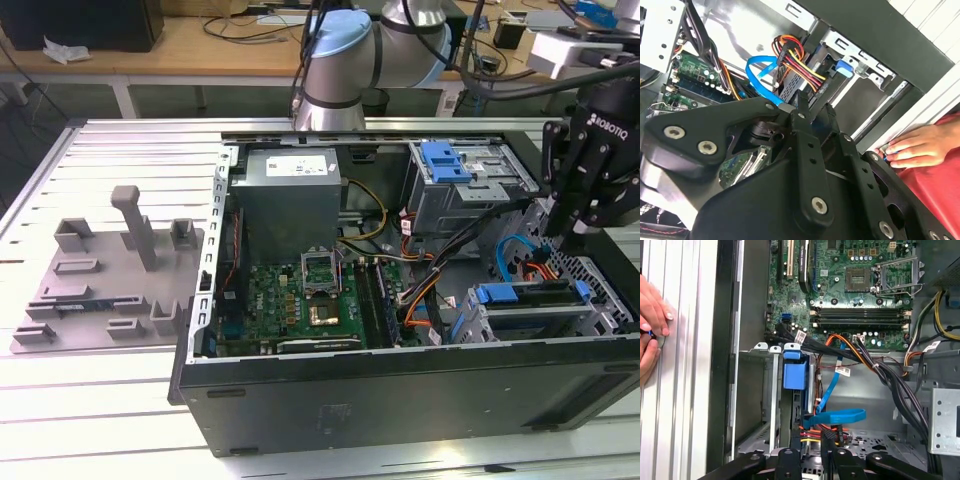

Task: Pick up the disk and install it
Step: 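Insert the second disk wire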

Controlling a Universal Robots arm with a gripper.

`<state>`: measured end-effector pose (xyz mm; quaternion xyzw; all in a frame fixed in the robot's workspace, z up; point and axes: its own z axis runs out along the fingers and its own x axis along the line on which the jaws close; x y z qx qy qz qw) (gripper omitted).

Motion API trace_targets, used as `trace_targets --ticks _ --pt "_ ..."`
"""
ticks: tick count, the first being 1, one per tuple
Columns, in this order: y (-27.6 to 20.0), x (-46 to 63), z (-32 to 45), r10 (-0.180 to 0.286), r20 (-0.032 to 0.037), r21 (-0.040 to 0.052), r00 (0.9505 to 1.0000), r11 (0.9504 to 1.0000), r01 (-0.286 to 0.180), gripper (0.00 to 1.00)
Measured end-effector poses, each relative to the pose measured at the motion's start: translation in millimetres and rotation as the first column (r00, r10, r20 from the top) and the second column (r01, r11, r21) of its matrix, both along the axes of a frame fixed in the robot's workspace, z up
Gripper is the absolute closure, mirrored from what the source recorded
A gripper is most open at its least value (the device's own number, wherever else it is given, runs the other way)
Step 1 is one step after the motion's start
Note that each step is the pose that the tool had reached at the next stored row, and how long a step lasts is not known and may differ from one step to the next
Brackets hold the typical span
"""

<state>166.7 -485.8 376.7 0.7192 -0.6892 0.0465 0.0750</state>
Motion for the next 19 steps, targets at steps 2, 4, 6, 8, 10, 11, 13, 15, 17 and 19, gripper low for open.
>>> trace_targets --ticks 2,4,6,8,10,11,13,15,17,19 --pt "0.0 -2.8 -1.5 0.000 0.0000 0.0000 1.0000 1.0000 0.000 0.70" --pt "0.0 -3.6 -2.4 -0.001 0.0000 -0.0002 1.0000 1.0000 0.001 0.70" --pt "-1.4 -3.8 -3.8 -0.002 0.0000 0.0000 1.0000 1.0000 0.002 0.70" --pt "-2.7 -3.8 -5.7 -0.003 0.0000 -0.0001 1.0000 1.0000 0.003 0.70" --pt "-2.8 -3.9 -7.6 -0.003 0.0000 -0.0002 1.0000 1.0000 0.003 0.70" --pt "-2.8 -3.9 -8.2 -0.004 0.0000 -0.0001 1.0000 1.0000 0.004 0.70" --pt "-2.8 -4.1 -8.7 -0.004 0.0000 -0.0003 1.0000 1.0000 0.004 0.70" --pt "-2.8 -4.7 -9.2 -0.006 0.0000 -0.0001 1.0000 1.0000 0.006 0.70" --pt "-2.8 -5.5 -9.5 -0.007 0.0000 0.0001 1.0000 1.0000 0.007 0.70" --pt "-2.8 -6.9 -9.5 -0.011 0.0000 -0.0001 0.9999 0.9999 0.011 0.70"
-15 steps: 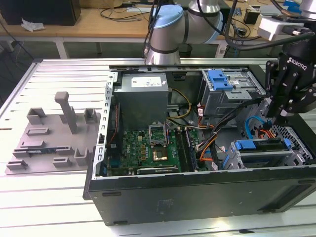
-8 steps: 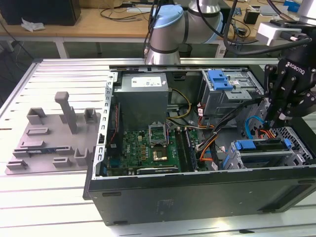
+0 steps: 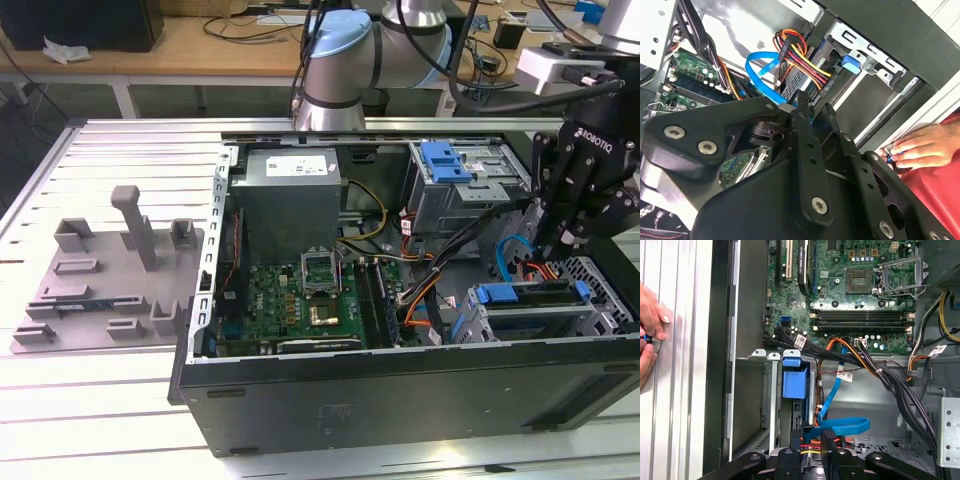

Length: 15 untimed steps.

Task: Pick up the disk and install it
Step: 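Insert the second disk wire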

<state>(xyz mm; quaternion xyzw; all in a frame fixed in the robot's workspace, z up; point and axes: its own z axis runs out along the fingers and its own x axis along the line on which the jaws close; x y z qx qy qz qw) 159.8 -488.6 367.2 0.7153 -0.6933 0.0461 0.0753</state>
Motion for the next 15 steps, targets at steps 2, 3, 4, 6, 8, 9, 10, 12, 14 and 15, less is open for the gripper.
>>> trace_targets --ticks 2,3,4,6,8,9,10,12,14,15 --pt "0.0 -1.4 -0.2 -0.005 0.0000 0.0001 1.0000 1.0000 0.005 0.70" --pt "0.0 -2.1 -0.3 -0.011 0.0000 -0.0001 0.9999 0.9999 0.011 0.70" --pt "0.0 -2.2 -0.5 -0.014 0.0000 -0.0002 0.9999 0.9999 0.014 0.70" --pt "-1.2 -2.3 -0.8 -0.015 -0.0001 0.0022 0.9999 0.9999 0.015 0.70" --pt "-3.4 -2.4 -0.8 -0.016 -0.0001 0.0059 0.9999 0.9998 0.016 0.70" --pt "-4.0 -2.5 -0.9 -0.017 -0.0001 0.0075 0.9999 0.9998 0.017 0.70" --pt "-4.4 -2.6 -0.9 -0.018 -0.0002 0.0107 0.9998 0.9998 0.018 0.70" --pt "-4.7 -2.9 -0.9 -0.020 -0.0005 0.0237 0.9998 0.9995 0.020 0.70" --pt "-4.7 -3.0 -0.9 -0.020 -0.0005 0.0405 0.9998 0.9990 0.020 0.70" --pt "-4.8 -3.0 -0.9 -0.021 -0.0005 0.0487 0.9998 0.9986 0.021 0.70"
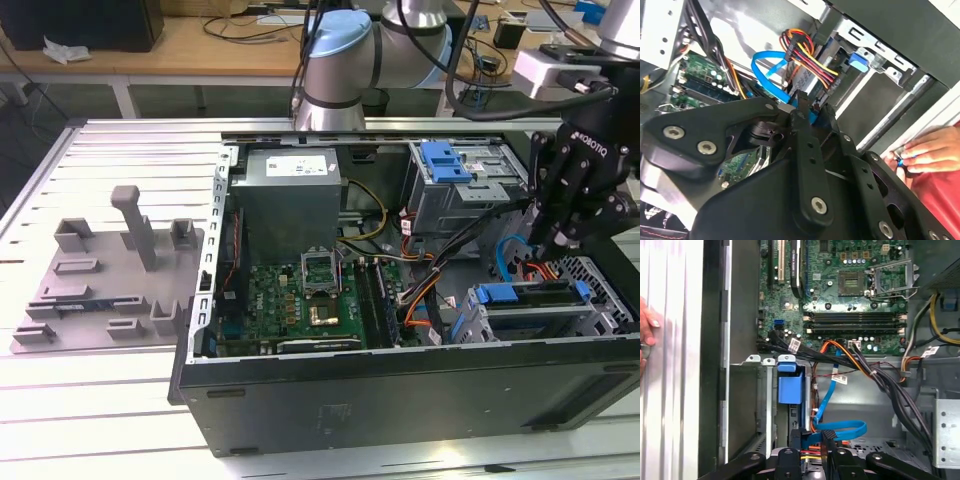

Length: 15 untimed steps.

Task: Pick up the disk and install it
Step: 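Insert the second disk wire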

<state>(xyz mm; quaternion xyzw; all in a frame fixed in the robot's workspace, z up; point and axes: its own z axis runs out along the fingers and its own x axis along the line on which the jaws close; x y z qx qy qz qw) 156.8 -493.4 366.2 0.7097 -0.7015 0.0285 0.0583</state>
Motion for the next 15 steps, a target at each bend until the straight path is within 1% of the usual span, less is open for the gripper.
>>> trace_targets --ticks 1,2,3,4,6,12,13,14,15 --pt "-0.4 0.0 0.1 -0.001 0.0001 0.0176 1.0000 0.9998 0.001 0.70" --pt "-1.1 0.0 0.0 -0.001 0.0002 0.0288 1.0000 0.9996 0.001 0.70" --pt "-1.9 0.0 0.1 -0.001 0.0002 0.0376 1.0000 0.9993 0.001 0.70" --pt "-3.1 0.0 0.0 -0.001 0.0001 0.0422 1.0000 0.9991 0.001 0.70" --pt "-4.4 -0.4 0.0 -0.002 0.0002 0.0430 1.0000 0.9991 0.002 0.70" --pt "-4.5 -0.6 0.0 -0.002 -0.0004 0.0425 1.0000 0.9991 0.002 0.70" --pt "-4.5 -0.6 0.0 -0.002 -0.0006 0.0423 1.0000 0.9991 0.002 0.71" --pt "-4.6 -0.7 0.0 -0.002 -0.0007 0.0424 1.0000 0.9991 0.002 0.78" --pt "-4.6 -0.8 -0.1 -0.002 -0.0008 0.0424 1.0000 0.9991 0.002 0.78"
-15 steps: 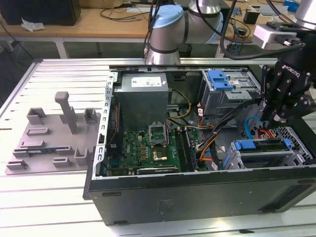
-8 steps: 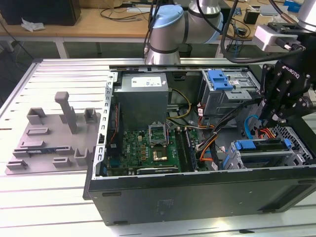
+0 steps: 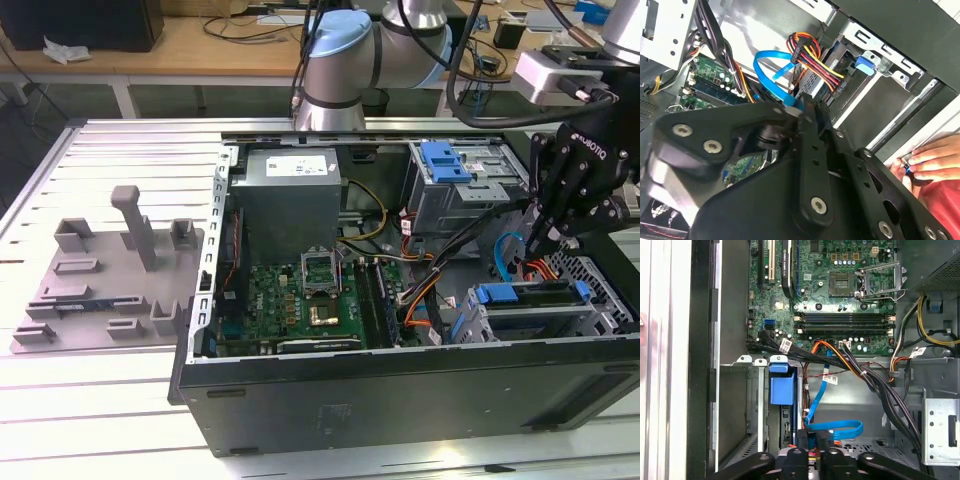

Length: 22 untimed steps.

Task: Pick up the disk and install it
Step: 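Insert the second disk wire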

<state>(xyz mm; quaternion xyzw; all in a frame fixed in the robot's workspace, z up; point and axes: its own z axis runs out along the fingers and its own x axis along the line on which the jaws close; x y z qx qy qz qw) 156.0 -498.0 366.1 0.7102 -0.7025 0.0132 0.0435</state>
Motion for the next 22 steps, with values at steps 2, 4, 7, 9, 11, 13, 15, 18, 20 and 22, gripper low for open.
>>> trace_targets --ticks 2,4,7,9,11,13,15,18,20,22 --pt "-0.1 -0.1 -0.1 0.000 -0.0001 0.0001 1.0000 1.0000 0.000 0.84" --pt "-0.4 -0.2 0.0 0.000 -0.0003 0.0000 1.0000 1.0000 0.000 0.84" --pt "-0.9 -0.3 0.0 0.000 -0.0003 -0.0001 1.0000 1.0000 0.000 0.84" --pt "-1.4 -0.4 0.0 0.000 -0.0002 0.0000 1.0000 1.0000 0.000 0.84" --pt "-2.2 -0.4 0.0 0.000 -0.0003 -0.0001 1.0000 1.0000 0.000 0.84" --pt "-3.9 -0.4 0.0 0.000 0.0008 0.0040 1.0000 1.0000 0.000 0.84" --pt "-9.6 -0.4 0.9 0.000 0.0014 0.0173 1.0000 0.9999 0.000 0.84" --pt "-14.5 -0.4 1.2 0.000 0.0044 0.0380 1.0000 0.9993 0.000 0.84" --pt "-17.4 -0.4 1.2 0.000 0.0116 0.0655 0.9999 0.9979 0.000 0.84" --pt "-19.4 -0.4 1.1 -0.001 0.0165 0.0835 0.9999 0.9965 -0.001 0.84"
